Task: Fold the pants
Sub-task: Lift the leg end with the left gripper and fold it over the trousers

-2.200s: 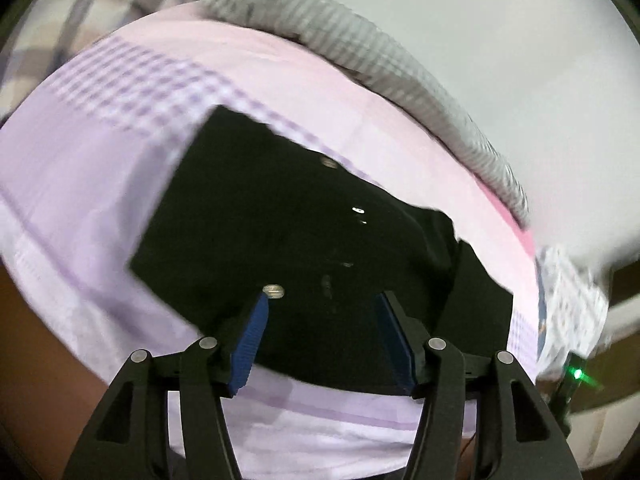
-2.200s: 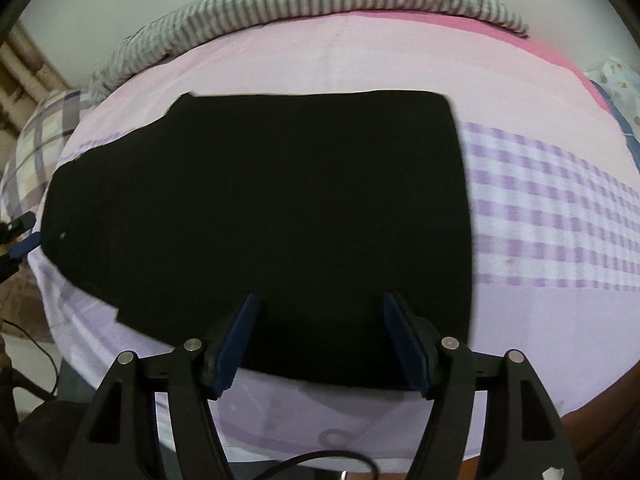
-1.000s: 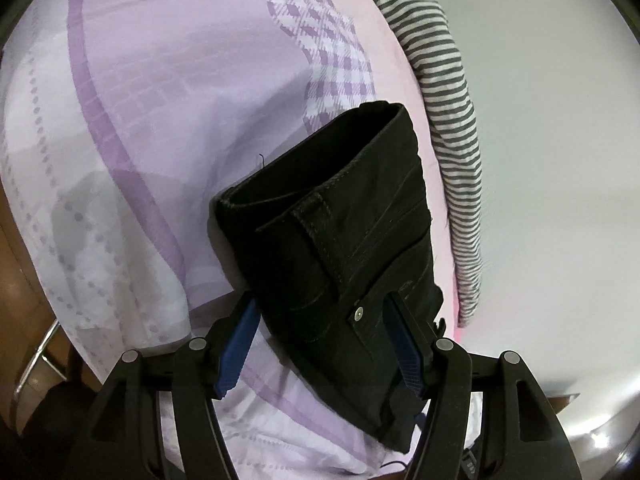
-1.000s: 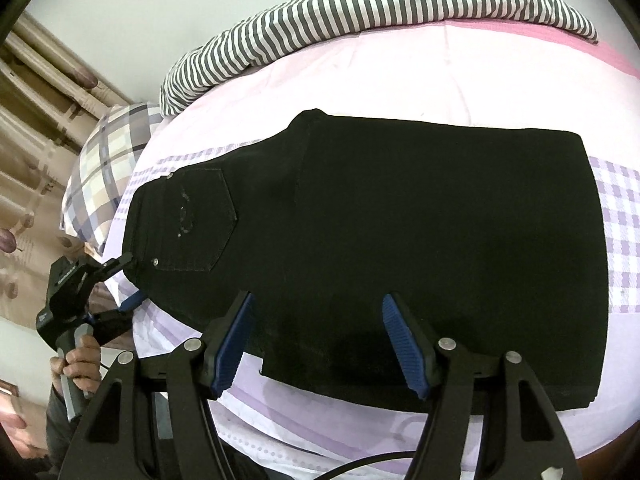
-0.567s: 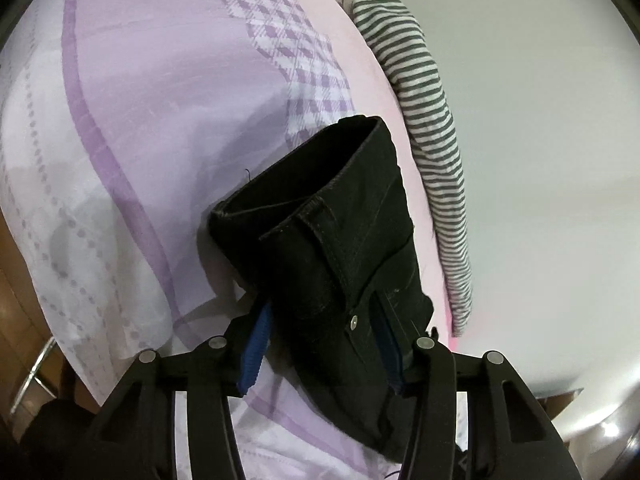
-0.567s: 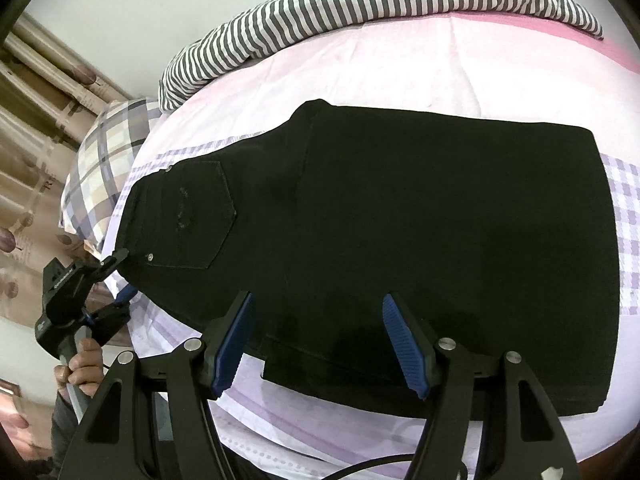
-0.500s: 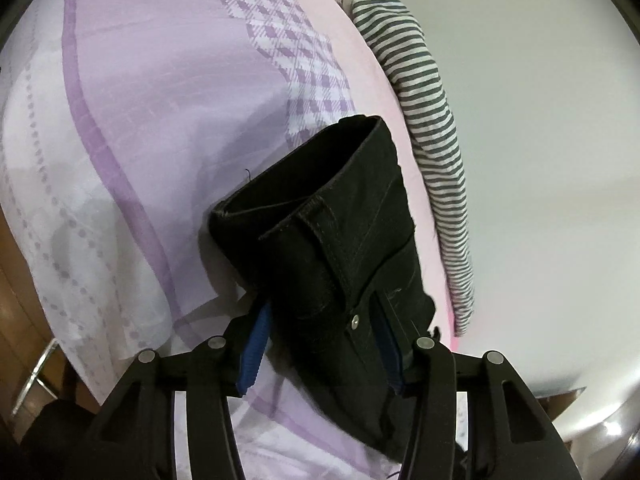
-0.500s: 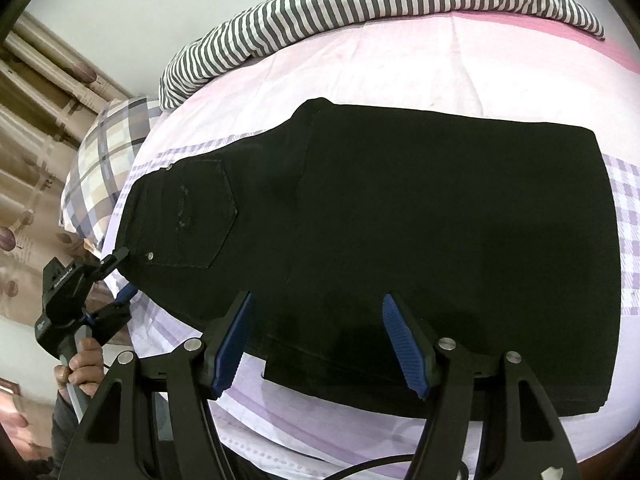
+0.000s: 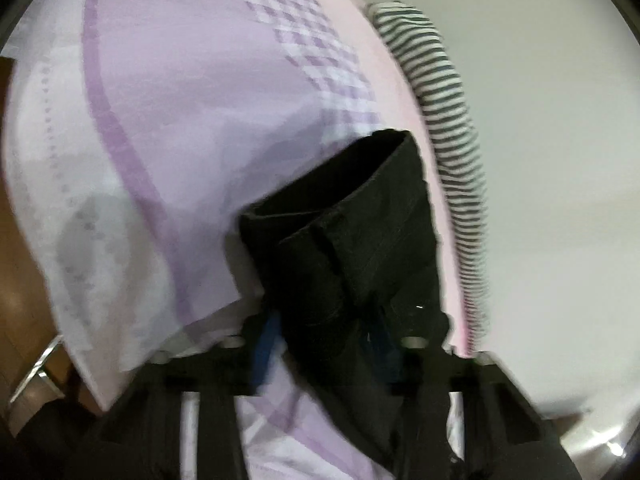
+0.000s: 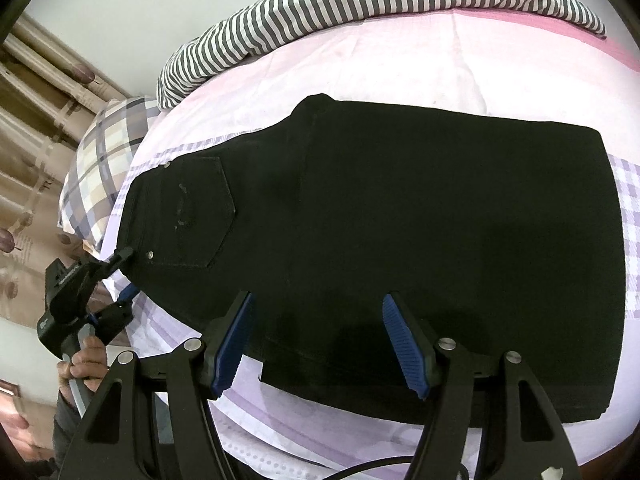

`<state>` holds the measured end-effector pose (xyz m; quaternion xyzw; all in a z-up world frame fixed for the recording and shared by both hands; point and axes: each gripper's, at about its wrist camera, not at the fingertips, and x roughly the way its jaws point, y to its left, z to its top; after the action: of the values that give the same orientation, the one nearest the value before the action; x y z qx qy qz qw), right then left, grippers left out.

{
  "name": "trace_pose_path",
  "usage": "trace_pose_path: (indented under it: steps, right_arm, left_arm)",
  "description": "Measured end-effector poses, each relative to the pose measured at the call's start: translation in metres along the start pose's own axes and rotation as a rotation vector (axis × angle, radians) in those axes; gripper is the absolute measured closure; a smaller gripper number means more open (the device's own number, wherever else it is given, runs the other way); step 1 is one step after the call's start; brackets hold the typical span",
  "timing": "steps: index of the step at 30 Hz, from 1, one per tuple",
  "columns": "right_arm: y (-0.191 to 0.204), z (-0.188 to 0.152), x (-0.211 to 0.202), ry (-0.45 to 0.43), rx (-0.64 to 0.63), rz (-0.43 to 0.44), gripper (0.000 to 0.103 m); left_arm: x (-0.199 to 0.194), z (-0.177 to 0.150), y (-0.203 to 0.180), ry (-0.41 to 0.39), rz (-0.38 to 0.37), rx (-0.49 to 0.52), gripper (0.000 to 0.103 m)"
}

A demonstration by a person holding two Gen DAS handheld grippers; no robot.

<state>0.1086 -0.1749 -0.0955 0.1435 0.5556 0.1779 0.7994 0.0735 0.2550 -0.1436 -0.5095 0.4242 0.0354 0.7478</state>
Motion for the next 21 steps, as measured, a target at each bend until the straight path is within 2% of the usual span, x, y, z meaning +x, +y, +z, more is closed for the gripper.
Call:
trace_pose_path:
  steps: [3,5,8,13,17,19,21]
  right_arm:
    - [-0.004,0.000,-0.005,-0.012,0.012,-0.003,0.039]
    - [-0.010,0.000,-0.011,-0.027,0.024,-0.001,0.039]
    - [-0.022,0.003,-0.025,-0.067,0.053,-0.003,0.039]
    - [-0.053,0.002,-0.059,-0.148,0.111,-0.010,0.039]
    - [-0.082,-0.004,-0.082,-0.200,0.164,-0.038,0.038]
    - [-0.095,-0.006,-0.089,-0.215,0.196,-0.042,0.038]
    - [-0.109,-0.008,-0.094,-0.228,0.228,-0.041,0.038]
  left_arm:
    - [-0.008,-0.005,-0.029,-0.036,0.076,0.113,0.081]
    - [-0.017,-0.013,-0.065,-0.074,0.107,0.241,0.082]
    - [-0.022,-0.027,-0.122,-0.090,0.102,0.430,0.082]
    - [-0.008,-0.058,-0.200,-0.093,0.108,0.658,0.085]
    - [0.013,-0.109,-0.256,-0.023,0.041,0.861,0.086]
    - [0.020,-0.135,-0.271,0.016,0.013,0.944,0.086]
    - [0.032,-0.168,-0.283,0.088,-0.030,1.032,0.086]
